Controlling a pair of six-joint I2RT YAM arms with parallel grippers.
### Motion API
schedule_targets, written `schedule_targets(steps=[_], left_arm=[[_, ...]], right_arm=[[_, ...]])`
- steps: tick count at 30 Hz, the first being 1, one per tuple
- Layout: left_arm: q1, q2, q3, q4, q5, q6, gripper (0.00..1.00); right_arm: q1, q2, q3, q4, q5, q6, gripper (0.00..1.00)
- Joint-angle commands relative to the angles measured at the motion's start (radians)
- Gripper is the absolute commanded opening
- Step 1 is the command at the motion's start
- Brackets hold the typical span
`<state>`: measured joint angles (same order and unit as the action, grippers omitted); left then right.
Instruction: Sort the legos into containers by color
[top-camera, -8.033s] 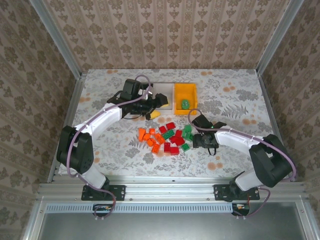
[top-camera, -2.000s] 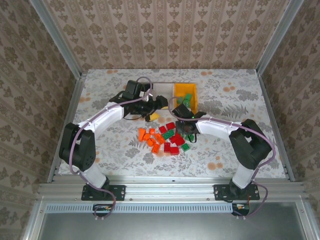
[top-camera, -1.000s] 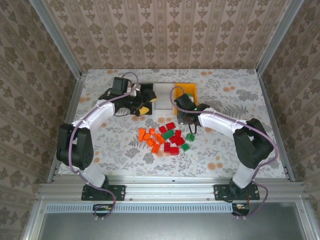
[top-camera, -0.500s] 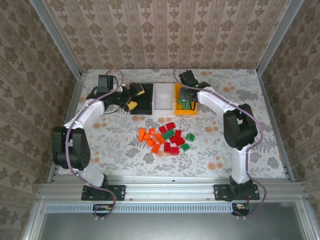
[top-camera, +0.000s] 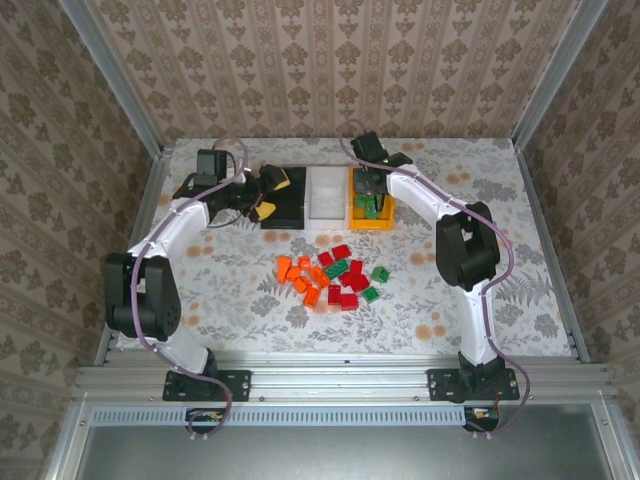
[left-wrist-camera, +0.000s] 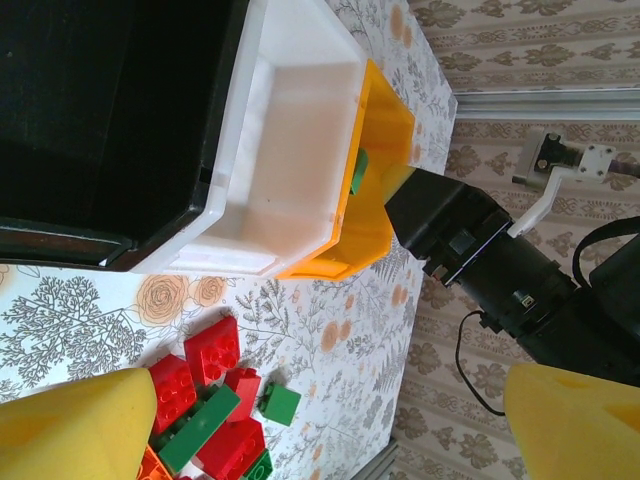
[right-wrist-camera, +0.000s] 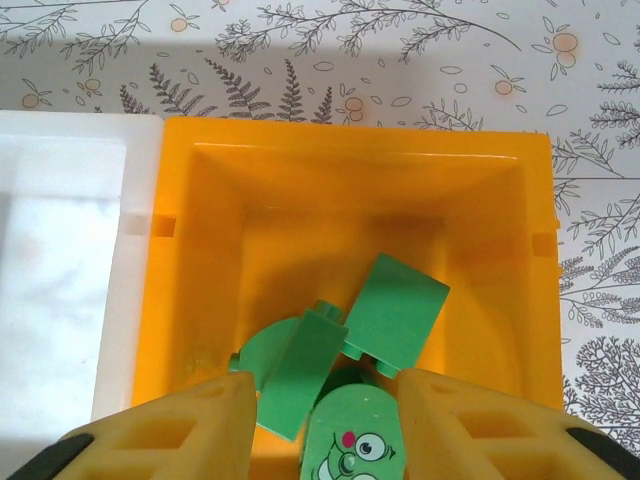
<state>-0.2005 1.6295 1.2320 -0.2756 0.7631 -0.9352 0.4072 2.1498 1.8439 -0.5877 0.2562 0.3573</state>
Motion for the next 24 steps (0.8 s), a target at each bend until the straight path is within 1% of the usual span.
schedule_targets(steps=[1, 4, 7, 10, 12, 14, 18, 21, 24], left_arm=[[-0.027, -0.021, -0.012, 0.019, 0.015, -0.006, 0.92], [-0.071, -0.009, -0.011, 0.004, -0.002, 0.005, 0.92], [-0.135, 0.008, -0.015, -0.001, -0.006, 0.006, 0.92], [-0.198, 0.014, -0.021, 0.004, -0.007, -0.003, 0.92], [-0.23, 0.008, -0.031, 0.013, -0.015, -0.009, 0.92], [-0.249, 0.001, -0.035, 0.019, -0.02, -0.011, 0.92], [-0.284, 0.001, -0.037, 0.023, -0.015, -0.014, 0.92], [-0.289, 0.007, -0.04, 0.027, -0.012, -0.019, 0.92], [-0.296, 0.02, -0.04, 0.029, -0.007, -0.022, 0.92]], right_arm=[[0.021, -0.113, -0.052, -0.03, 0.027, -0.012, 0.43], [0.063, -0.219, -0.15, -0.026, 0.055, -0.019, 0.44], [0.099, -0.345, -0.301, -0.029, 0.058, 0.005, 0.48], [0.134, -0.479, -0.494, -0.005, 0.021, 0.066, 0.51], [0.161, -0.545, -0.598, -0.006, 0.007, 0.115, 0.57], [0.186, -0.606, -0.695, 0.011, -0.036, 0.179, 0.6], [0.215, -0.647, -0.841, 0.047, -0.135, 0.283, 0.66], [0.22, -0.638, -0.894, 0.101, -0.133, 0.317, 0.71], [0.212, -0.601, -0.915, 0.137, -0.123, 0.336, 0.73]])
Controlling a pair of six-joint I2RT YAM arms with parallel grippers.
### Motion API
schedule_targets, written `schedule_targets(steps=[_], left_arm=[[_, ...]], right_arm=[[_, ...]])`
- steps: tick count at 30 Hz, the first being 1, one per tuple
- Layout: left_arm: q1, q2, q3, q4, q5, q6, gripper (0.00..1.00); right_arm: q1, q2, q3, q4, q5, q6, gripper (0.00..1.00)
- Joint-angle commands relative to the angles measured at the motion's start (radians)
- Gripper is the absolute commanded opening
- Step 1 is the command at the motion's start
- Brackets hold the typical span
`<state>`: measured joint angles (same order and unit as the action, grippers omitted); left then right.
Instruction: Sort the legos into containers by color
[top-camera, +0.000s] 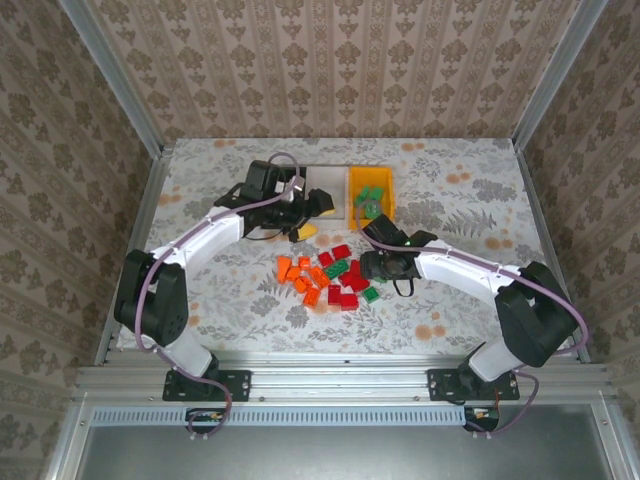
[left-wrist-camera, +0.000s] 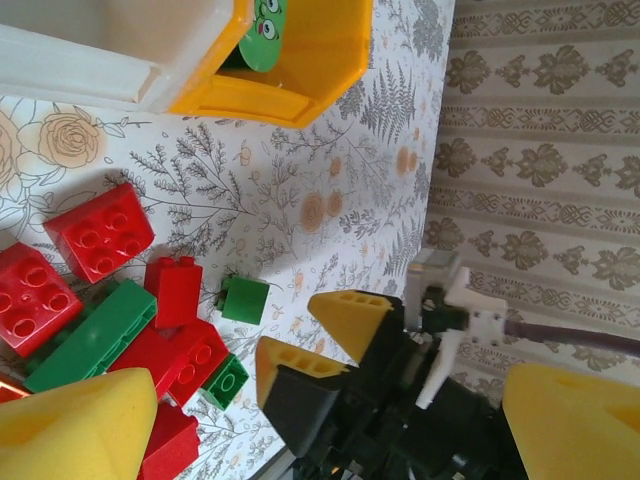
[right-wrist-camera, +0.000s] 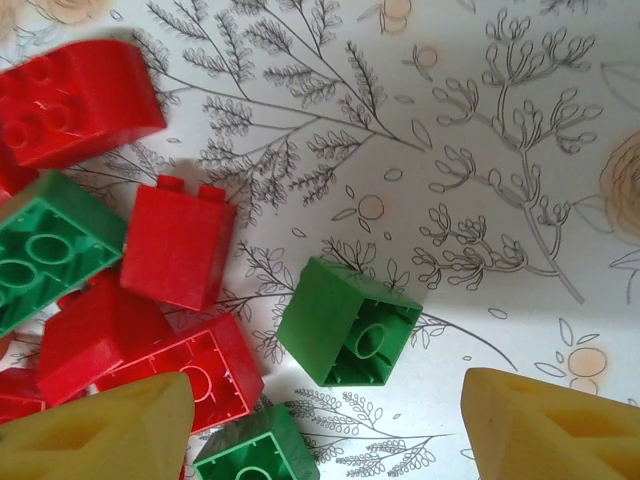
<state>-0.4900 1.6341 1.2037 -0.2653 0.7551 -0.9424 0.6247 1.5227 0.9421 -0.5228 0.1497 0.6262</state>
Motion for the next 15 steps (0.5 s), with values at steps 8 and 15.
schedule_targets(steps=[8, 15], left_arm=[[-0.024, 0.026, -0.009, 0.019, 0.006, -0.011, 0.92], [-0.025, 0.03, -0.007, 0.018, 0.006, -0.008, 0.92]], right_arm=[[-0.043, 0.124, -0.043, 0.153, -0.013, 0.113, 0.59], [-0.048, 0.133, -0.093, 0.176, -0.017, 0.126, 0.53]])
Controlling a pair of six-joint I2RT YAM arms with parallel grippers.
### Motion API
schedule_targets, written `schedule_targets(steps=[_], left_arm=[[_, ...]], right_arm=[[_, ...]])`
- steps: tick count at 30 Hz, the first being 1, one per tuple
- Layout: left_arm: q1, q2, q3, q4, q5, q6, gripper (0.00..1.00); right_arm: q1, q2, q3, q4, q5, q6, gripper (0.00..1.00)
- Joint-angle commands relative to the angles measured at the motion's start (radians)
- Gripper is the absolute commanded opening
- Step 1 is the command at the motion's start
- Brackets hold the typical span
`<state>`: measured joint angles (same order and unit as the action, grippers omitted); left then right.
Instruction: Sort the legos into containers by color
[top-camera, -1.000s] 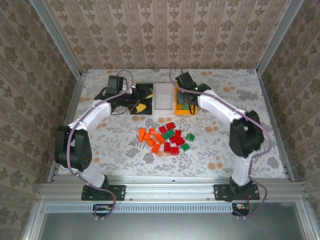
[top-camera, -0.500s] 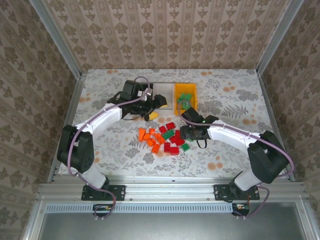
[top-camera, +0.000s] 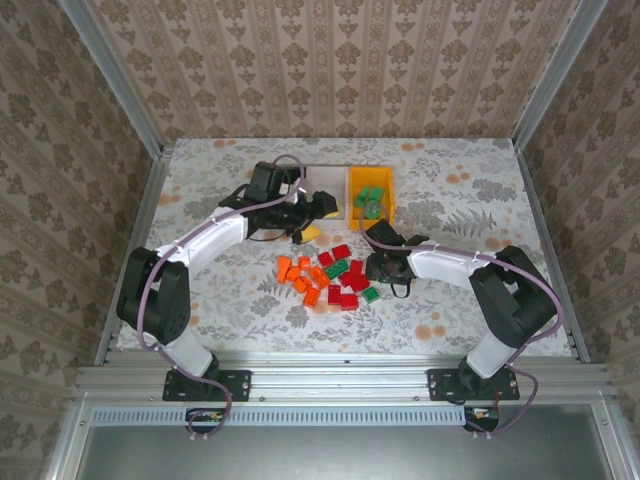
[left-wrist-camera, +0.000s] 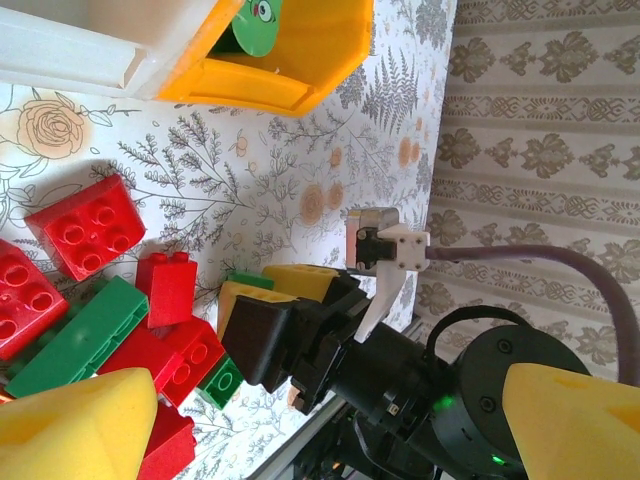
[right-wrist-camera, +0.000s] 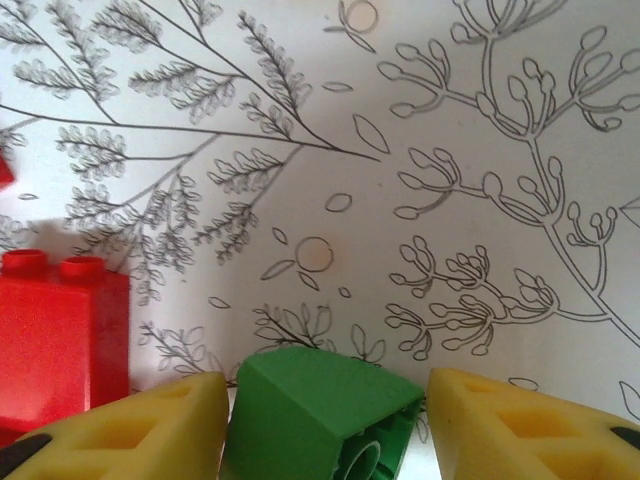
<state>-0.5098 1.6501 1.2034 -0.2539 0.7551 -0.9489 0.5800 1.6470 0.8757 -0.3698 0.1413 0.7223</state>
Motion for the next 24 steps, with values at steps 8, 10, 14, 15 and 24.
schedule_targets(steps=[8, 10, 14, 15, 24], left_arm=[[-0.003, 0.012, -0.001, -0.002, 0.006, 0.005, 0.92], [0.0, 0.01, 0.0, -0.003, 0.006, 0.006, 0.92], [0.009, 0.004, 0.002, -0.005, 0.006, 0.007, 0.92], [0.012, 0.002, 0.001, -0.004, 0.006, 0.007, 0.92], [0.031, -0.004, 0.004, -0.005, 0.006, 0.009, 0.92]], right_arm=[[-0.011, 0.006, -0.023, 0.049, 0.001, 0.03, 0.34], [-0.011, 0.002, -0.011, 0.039, 0.011, 0.021, 0.31], [-0.011, -0.025, -0.017, 0.041, 0.033, 0.015, 0.28], [-0.011, -0.033, -0.018, 0.04, 0.036, 0.013, 0.28], [-0.011, -0.097, 0.025, -0.009, 0.097, -0.036, 0.28]])
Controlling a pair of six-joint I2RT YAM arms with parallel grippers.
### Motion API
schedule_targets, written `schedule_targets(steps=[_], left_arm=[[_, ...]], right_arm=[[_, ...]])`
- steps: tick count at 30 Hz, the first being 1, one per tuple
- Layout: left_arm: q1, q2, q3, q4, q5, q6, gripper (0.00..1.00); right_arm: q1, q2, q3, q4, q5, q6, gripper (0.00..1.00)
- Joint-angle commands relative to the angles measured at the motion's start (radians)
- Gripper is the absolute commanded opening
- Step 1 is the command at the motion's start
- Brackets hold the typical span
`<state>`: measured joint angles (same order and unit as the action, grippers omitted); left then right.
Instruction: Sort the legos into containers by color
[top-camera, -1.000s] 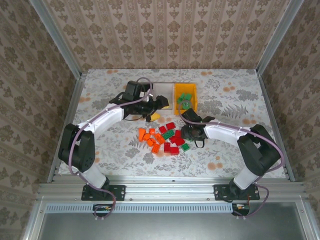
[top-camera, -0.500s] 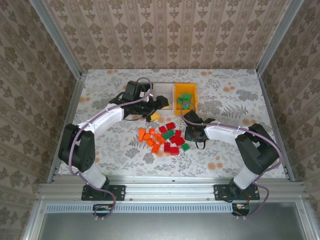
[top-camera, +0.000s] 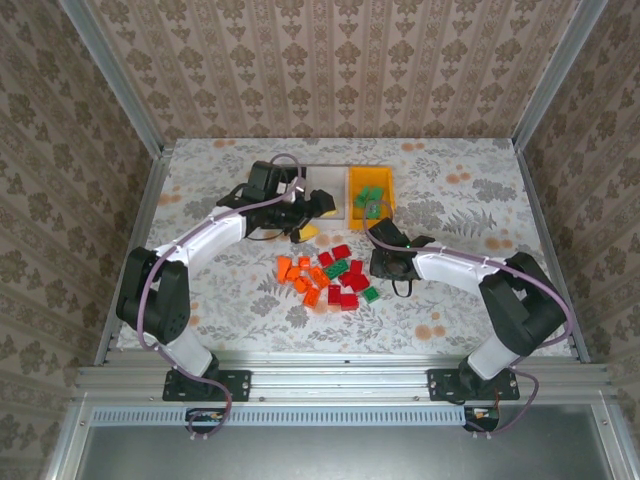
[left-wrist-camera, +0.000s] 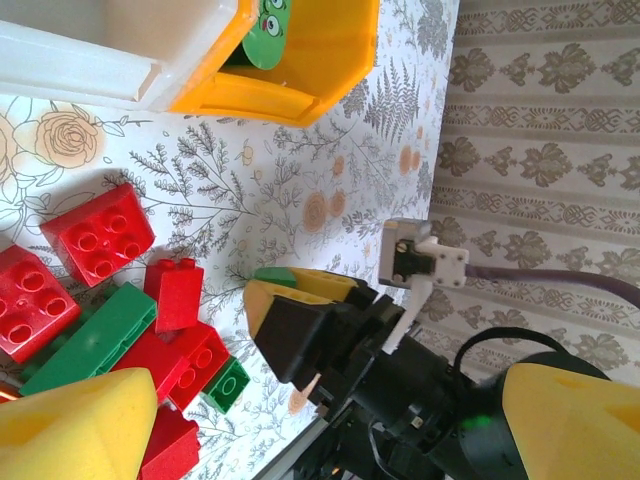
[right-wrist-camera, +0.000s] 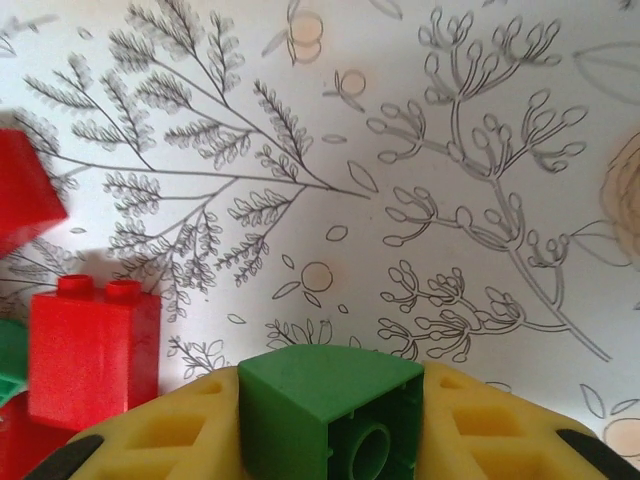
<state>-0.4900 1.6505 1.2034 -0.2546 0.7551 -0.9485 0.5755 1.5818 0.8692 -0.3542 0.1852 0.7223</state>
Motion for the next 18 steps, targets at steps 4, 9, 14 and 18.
schedule_targets(steps=[4, 9, 14, 18], left_arm=[[0.07, -0.013, 0.009, -0.01, 0.007, 0.011, 0.92], [0.166, -0.038, 0.012, -0.01, 0.003, 0.011, 0.92], [0.222, -0.033, 0.01, -0.012, -0.001, 0.013, 0.92], [0.232, -0.026, 0.011, -0.008, 0.004, 0.014, 0.92]], right_arm=[[-0.025, 0.012, 0.163, -0.053, 0.082, -0.117, 0.28], [-0.101, 0.175, 0.423, -0.077, 0.099, -0.225, 0.28], [-0.158, 0.422, 0.749, -0.172, 0.105, -0.35, 0.28], [-0.189, 0.534, 0.916, -0.248, 0.101, -0.377, 0.31]])
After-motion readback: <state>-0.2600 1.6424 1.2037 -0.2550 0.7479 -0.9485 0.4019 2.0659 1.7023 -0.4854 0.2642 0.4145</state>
